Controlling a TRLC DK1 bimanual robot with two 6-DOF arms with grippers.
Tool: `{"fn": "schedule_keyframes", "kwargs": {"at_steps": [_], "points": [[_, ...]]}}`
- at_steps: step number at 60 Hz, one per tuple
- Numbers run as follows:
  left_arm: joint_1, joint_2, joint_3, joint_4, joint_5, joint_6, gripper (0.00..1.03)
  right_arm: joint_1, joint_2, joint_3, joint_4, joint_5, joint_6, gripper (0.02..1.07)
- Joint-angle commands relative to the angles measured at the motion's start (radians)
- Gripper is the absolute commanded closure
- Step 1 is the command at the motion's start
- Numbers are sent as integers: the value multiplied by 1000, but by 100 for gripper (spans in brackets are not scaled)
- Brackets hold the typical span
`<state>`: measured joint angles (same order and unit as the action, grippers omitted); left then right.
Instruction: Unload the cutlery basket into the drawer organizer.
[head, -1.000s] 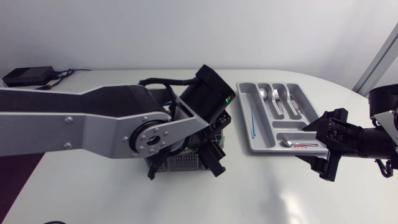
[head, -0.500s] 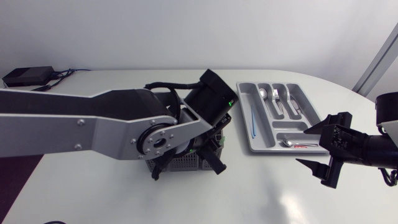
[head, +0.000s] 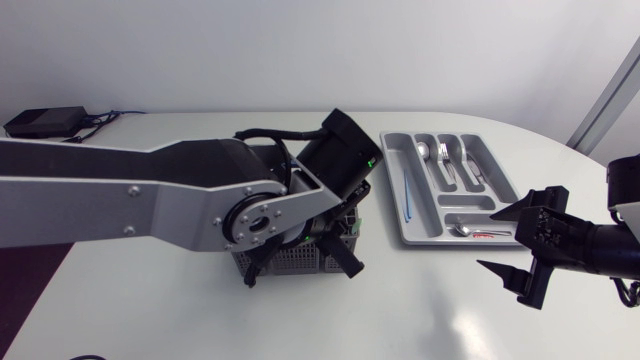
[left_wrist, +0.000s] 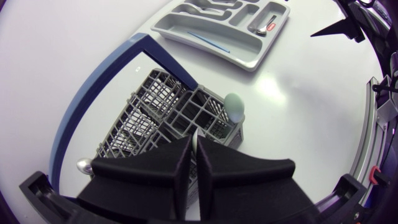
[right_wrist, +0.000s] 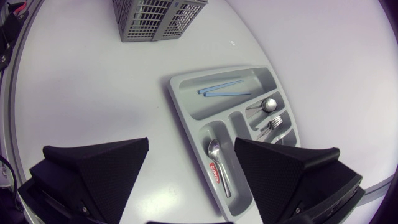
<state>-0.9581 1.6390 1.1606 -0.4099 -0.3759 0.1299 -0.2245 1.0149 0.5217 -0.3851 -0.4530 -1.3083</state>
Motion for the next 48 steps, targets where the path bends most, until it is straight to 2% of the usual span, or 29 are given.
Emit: {"fn": "schedule_keyframes", "kwargs": {"at_steps": [1,12,28,48], "points": [[-19,-22,31,-21,-6,-15,100,-4,-7,-26,-6,-10,11,7],[-36,-80,65,-63,-18,24,100,1,-10,-34,-12,-10,11,7],[-70,-177,85,-63,-110,82,100,8,-58,-46,-15,-13,17,7],[-107,-263,71,-75,-178,99,100,37,-162,-23,3,-72,192,7]]}}
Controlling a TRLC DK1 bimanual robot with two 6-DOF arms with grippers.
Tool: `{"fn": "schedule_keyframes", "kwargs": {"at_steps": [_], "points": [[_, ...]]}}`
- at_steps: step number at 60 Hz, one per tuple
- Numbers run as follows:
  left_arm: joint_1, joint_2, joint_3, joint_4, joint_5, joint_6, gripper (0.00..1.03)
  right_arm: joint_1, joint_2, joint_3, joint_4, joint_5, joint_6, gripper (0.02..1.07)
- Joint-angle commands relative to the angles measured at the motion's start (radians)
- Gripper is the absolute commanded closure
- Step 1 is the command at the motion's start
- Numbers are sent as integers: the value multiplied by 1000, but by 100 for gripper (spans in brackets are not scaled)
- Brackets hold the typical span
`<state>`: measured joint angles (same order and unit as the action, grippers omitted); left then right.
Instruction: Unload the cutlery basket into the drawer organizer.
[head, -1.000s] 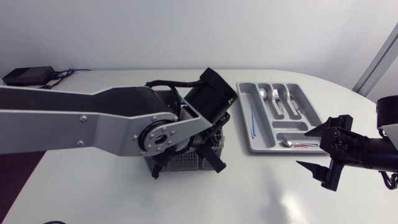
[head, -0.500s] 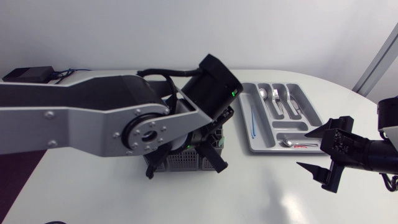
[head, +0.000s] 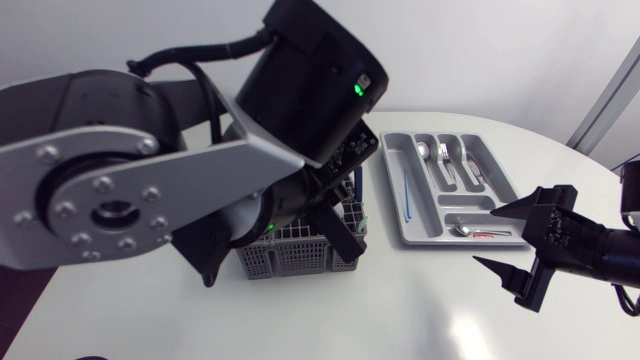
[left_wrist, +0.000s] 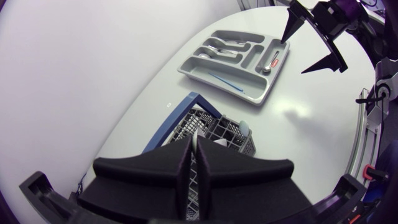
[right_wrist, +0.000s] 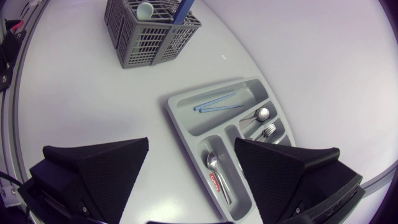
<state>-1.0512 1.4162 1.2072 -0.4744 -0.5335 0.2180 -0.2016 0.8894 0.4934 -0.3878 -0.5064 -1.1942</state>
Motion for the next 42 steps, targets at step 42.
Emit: {"fn": "schedule_keyframes", "kwargs": {"at_steps": [42], "points": [[211,32,78,105,374,-201,100,453,-297,-15,199,140,650,25]]}}
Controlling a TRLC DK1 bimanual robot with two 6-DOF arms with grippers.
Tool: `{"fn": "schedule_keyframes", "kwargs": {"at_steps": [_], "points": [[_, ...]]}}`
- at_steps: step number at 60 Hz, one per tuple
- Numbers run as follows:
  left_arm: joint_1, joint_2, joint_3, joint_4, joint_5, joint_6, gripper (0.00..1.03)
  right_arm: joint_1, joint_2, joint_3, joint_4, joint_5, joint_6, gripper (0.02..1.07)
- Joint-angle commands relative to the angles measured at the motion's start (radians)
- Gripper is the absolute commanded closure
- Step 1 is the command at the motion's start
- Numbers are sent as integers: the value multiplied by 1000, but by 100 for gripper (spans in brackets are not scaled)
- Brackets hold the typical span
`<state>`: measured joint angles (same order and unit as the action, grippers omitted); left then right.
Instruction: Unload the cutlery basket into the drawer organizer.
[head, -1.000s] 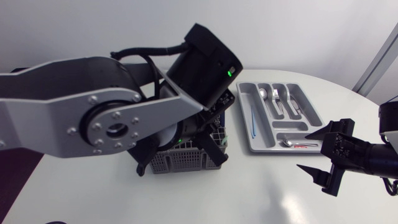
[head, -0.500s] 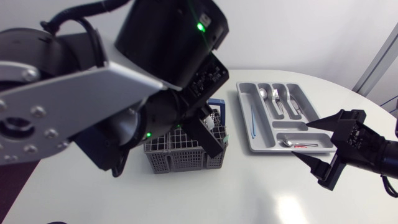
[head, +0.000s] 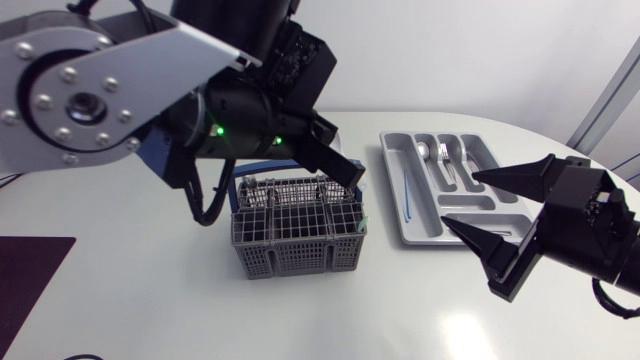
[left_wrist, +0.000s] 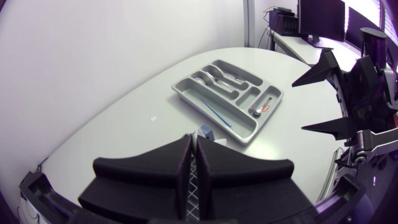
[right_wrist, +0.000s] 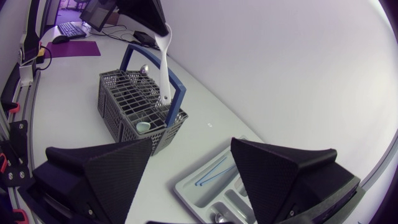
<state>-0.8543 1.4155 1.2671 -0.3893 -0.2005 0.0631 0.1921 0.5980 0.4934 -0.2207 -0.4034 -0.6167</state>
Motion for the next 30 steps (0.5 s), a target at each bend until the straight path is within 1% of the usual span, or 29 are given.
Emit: {"fn": "schedule_keyframes", "kwargs": {"at_steps": [1,5,11,13,15,19,21,30], "points": [[18,37,20,26,59,-54,100,75,-4,-18,41,51,77,26],[29,49,28,29,98,-69,100,145,0,-30,80,118,91,31],[46,65,41,32,154,-85,100,230,16,-38,121,192,114,31],[49,71,48,32,168,-86,100,244,20,-38,133,201,123,32],[51,74,52,32,177,-88,100,254,26,-38,146,201,129,36],[52,83,63,32,191,-94,100,265,46,-35,167,202,141,37],[52,83,67,32,200,-97,100,268,59,-33,176,202,146,40],[49,96,86,32,236,-109,100,294,111,-30,228,219,158,40]]}}
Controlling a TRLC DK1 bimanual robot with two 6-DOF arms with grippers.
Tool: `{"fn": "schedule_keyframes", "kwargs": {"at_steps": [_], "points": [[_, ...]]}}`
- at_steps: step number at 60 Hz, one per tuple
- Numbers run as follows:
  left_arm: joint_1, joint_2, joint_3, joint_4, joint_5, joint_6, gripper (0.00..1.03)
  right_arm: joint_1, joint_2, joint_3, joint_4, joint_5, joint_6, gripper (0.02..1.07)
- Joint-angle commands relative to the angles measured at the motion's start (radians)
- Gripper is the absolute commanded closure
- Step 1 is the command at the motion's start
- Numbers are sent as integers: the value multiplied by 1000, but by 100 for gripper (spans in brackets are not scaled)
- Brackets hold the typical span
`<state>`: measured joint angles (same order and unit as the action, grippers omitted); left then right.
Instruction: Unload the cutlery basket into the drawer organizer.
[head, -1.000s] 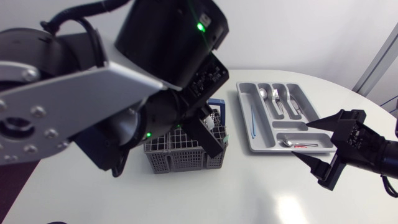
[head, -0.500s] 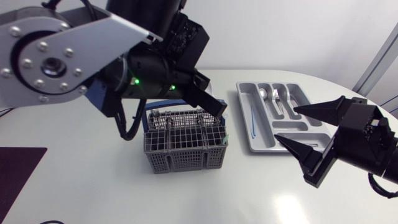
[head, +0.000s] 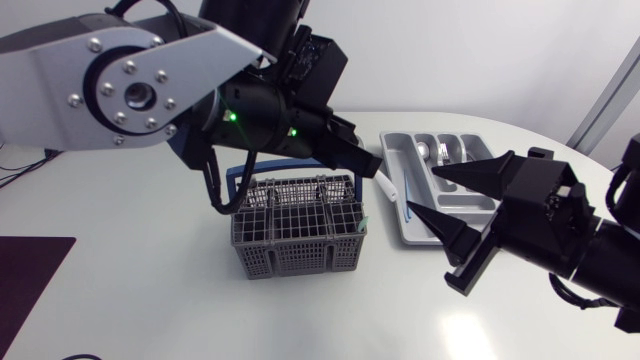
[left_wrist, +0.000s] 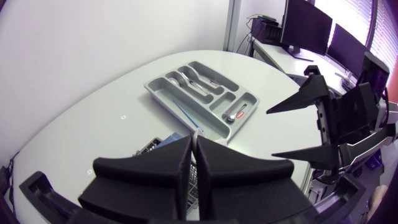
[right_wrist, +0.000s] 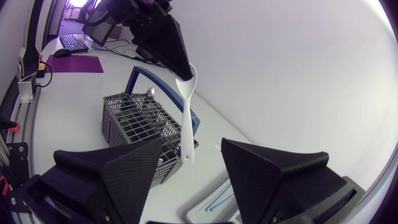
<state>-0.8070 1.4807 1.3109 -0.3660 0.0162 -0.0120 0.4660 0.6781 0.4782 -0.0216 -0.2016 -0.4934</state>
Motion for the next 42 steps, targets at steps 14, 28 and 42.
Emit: {"fn": "schedule_keyframes", "kwargs": {"at_steps": [14,28,42], "points": [[-6,59,54,7,54,-46,100,89,115,-10,126,94,50,40],[-14,67,65,4,77,-55,100,92,207,7,195,103,50,45],[-21,67,65,-4,88,-55,100,99,258,28,227,103,58,62]]}}
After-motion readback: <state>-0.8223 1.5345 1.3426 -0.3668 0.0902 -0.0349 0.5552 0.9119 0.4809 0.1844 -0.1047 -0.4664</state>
